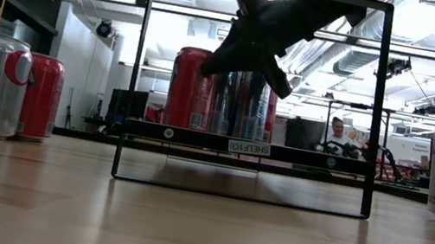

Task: Place canned beverage on shelf
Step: Put the right red soda can on the shelf, then put the red soda can on the shelf aligned with the other red soda cans

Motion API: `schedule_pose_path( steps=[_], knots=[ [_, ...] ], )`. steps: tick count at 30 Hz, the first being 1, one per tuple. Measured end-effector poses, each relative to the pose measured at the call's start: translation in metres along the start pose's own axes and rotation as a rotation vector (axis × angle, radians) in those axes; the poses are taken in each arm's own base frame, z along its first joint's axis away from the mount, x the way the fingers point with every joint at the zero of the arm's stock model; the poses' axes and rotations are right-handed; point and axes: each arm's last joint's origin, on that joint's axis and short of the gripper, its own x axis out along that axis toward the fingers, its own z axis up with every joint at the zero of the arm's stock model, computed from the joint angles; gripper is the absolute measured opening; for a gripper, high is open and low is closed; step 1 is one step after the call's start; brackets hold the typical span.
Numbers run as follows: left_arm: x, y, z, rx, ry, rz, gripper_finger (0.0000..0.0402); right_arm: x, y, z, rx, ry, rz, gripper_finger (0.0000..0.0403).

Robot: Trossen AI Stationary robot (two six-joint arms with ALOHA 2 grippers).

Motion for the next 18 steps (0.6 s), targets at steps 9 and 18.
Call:
schedule_pose_path(
  steps=[9,18],
  knots=[
    [0.000,0.000,0.000,0.000,0.000,0.000,0.0003,-0.020,0.006,0.004,-0.157,0.103,0.107,0.0000],
    [0.000,0.001,-0.003,0.005,0.027,0.007,0.0003,-0.112,0.003,0.023,-0.430,0.130,0.055,0.0000]
  ],
)
